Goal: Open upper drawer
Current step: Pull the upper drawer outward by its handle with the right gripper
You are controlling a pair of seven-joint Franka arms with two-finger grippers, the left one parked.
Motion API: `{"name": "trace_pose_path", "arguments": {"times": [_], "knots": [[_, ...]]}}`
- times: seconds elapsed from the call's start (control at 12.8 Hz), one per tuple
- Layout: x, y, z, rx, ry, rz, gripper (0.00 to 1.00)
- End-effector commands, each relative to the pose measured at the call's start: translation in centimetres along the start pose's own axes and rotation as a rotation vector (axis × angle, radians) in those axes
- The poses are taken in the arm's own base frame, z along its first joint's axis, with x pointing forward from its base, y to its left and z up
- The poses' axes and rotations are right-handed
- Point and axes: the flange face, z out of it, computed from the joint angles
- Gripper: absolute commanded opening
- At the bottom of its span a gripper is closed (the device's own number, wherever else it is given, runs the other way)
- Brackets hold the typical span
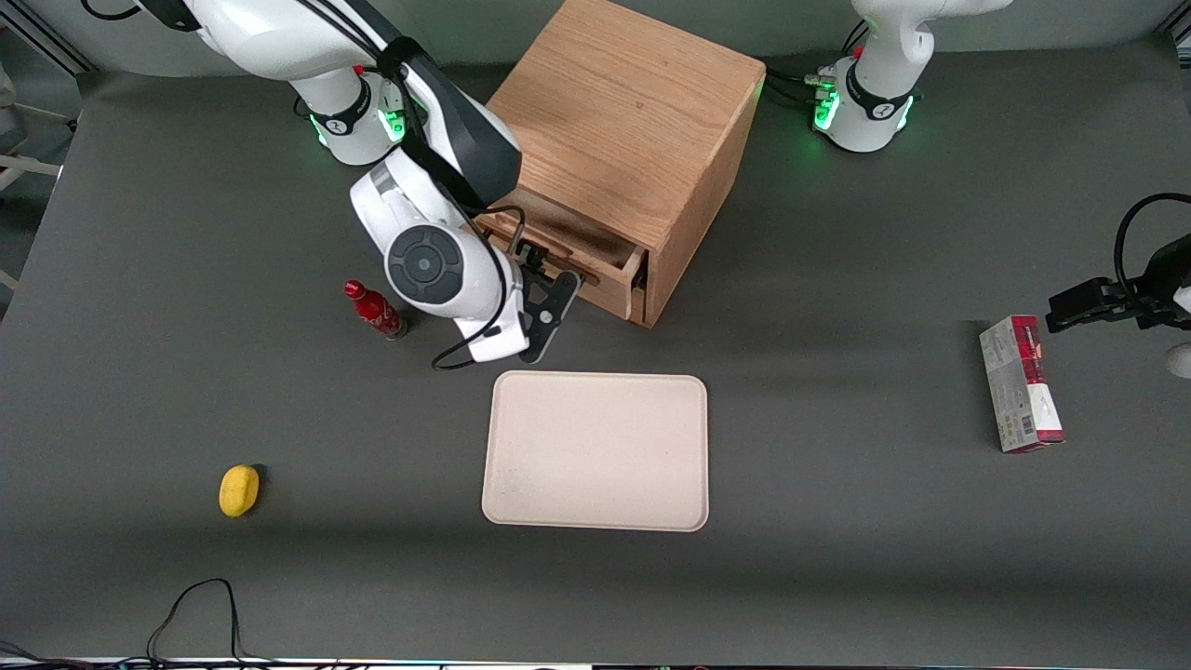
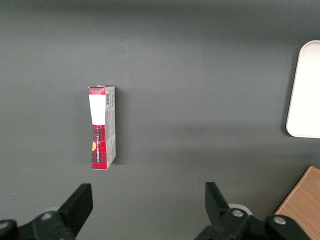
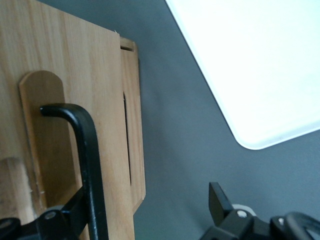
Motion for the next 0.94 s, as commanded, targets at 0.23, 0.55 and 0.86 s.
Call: {"name": "trace_pose_path", "arguments": {"times": [0.23, 0.55, 0.86], "knots": [[-0.7, 2.3, -1.5, -0.069, 0.032, -0.03, 1.0], [-0.5, 5.3, -2.6, -0.071, 0.07, -0.018, 1.0], [-1.1, 7.4, -3.7, -0.108, 0.076, -0.005, 1.0]]}}
